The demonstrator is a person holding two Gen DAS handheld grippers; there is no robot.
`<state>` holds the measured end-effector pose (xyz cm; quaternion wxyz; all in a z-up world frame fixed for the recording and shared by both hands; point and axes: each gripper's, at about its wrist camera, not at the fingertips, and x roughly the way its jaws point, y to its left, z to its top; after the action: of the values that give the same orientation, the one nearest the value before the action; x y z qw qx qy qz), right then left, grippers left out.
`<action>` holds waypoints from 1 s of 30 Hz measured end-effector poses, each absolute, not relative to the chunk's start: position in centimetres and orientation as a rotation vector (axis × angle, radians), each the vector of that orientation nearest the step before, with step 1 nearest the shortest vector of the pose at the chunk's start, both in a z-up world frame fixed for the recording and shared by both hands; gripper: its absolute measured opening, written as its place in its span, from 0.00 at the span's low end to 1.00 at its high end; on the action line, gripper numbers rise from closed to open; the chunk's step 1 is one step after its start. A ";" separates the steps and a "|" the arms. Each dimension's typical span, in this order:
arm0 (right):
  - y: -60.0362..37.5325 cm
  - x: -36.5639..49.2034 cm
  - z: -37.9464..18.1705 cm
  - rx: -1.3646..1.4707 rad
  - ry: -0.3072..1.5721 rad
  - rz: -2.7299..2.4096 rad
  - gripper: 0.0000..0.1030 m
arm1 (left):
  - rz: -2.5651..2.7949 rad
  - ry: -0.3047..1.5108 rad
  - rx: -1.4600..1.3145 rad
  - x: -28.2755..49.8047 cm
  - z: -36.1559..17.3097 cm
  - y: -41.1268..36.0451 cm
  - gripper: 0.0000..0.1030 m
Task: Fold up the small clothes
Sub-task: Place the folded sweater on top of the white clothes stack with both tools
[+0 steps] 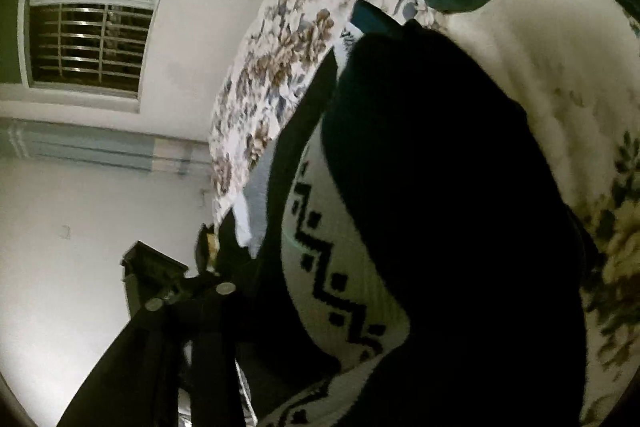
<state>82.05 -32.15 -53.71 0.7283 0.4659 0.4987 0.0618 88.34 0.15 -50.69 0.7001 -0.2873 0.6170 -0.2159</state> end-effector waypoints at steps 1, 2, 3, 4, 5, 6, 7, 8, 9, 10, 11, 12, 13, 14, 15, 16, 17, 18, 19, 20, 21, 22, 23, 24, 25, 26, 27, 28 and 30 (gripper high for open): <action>-32.3 81.8 -53.1 0.971 1.130 0.099 0.57 | -0.476 1.373 -0.622 87.9 -50.3 0.0 0.42; -32.5 81.2 -52.8 0.938 1.139 0.085 0.60 | -0.462 1.370 -0.590 87.5 -49.6 -0.1 0.45; -32.5 80.7 -52.0 0.888 1.149 0.066 0.62 | -0.432 1.367 -0.549 87.2 -49.0 -0.2 0.52; -32.5 80.3 -51.4 0.830 1.171 0.039 0.65 | -0.400 1.358 -0.506 87.0 -48.6 -0.3 0.55; -32.6 80.0 -50.8 0.772 1.190 0.008 0.71 | -0.366 1.347 -0.463 86.9 -47.9 -0.3 0.62; -32.7 79.6 -50.1 0.728 1.200 -0.014 0.72 | -0.339 1.331 -0.425 86.2 -47.1 -0.3 0.70; -32.7 79.4 -49.7 0.695 1.211 -0.034 0.72 | -0.309 1.311 -0.384 85.8 -46.6 -0.3 0.73; -32.7 79.0 -48.9 0.637 1.223 -0.068 0.77 | -0.280 1.297 -0.340 85.3 -45.8 -0.4 0.80; -32.6 78.5 -48.3 0.595 1.228 -0.087 0.85 | -0.265 1.291 -0.317 84.9 -45.5 -0.4 0.89; -32.3 78.2 -47.4 0.510 1.235 -0.123 0.87 | -0.233 1.277 -0.281 84.1 -44.7 -0.6 0.92; -32.0 77.7 -46.7 0.440 1.232 -0.148 0.91 | -0.209 1.265 -0.251 83.5 -44.1 -0.8 0.95; -31.7 76.8 -45.6 0.392 1.232 -0.168 0.96 | -0.194 1.254 -0.230 82.8 -43.6 -0.9 0.96; -31.2 76.6 -44.9 0.311 1.232 -0.204 0.99 | -0.183 1.249 -0.216 82.3 -43.3 -1.1 0.96; -31.0 76.4 -44.2 0.261 1.227 -0.227 1.00 | -0.163 1.241 -0.192 81.5 -42.7 -1.3 0.97; -30.5 75.7 -43.2 0.223 1.226 -0.237 1.00 | -0.142 1.232 -0.167 80.6 -42.1 -1.6 0.98; -30.1 75.4 -42.3 0.196 1.226 -0.245 1.00 | -0.131 1.225 -0.151 80.1 -41.7 -1.8 0.98; -29.8 75.1 -41.6 0.151 1.228 -0.254 1.00 | -0.115 1.217 -0.116 79.1 -41.0 -2.2 0.98; -29.4 74.7 -40.9 0.129 1.229 -0.254 1.00 | -0.102 1.215 -0.094 78.4 -40.4 -2.4 0.98; -29.1 74.2 -40.0 0.106 1.227 -0.254 1.00 | -0.099 1.215 -0.084 78.0 -40.1 -2.6 0.98; -28.6 73.4 -39.0 0.089 1.223 -0.256 1.00 | -0.096 1.213 -0.077 77.1 -39.2 -2.8 0.98; -28.3 72.8 -37.9 0.074 1.219 -0.259 1.00 | -0.088 1.210 -0.072 76.7 -38.9 -3.0 0.98; -28.4 72.2 -37.0 0.071 1.211 -0.257 1.00 | -0.077 1.205 -0.067 76.0 -38.1 -3.1 0.98; -28.0 71.4 -35.9 0.069 1.201 -0.259 1.00 | -0.075 1.195 -0.070 75.1 -37.0 -3.1 0.98; -27.7 70.4 -34.6 0.063 1.190 -0.262 1.00 | -0.063 1.178 -0.067 74.1 -35.7 -3.1 0.98; -27.7 69.4 -33.1 0.057 1.172 -0.263 1.00 | -0.057 1.168 -0.063 73.5 -34.9 -3.3 0.98; -27.5 68.3 -31.5 0.053 1.150 -0.268 1.00 | -0.051 1.147 -0.062 72.3 -33.3 -3.4 0.98; -27.1 67.3 -29.9 0.046 1.131 -0.271 1.00 | -0.048 1.134 -0.059 71.6 -32.3 -3.5 0.98; -26.9 66.5 -28.8 0.040 1.117 -0.272 1.00 | -0.042 1.114 -0.055 70.6 -30.9 -3.6 0.98; -26.6 63.9 -25.2 0.038 1.072 -0.273 1.00 | -0.049 1.074 -0.054 68.1 -27.7 -3.9 0.98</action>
<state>63.86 -26.64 -25.22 0.8507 0.0179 0.5092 -0.1295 68.08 -3.95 -27.69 0.8586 -0.0259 0.5114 -0.0232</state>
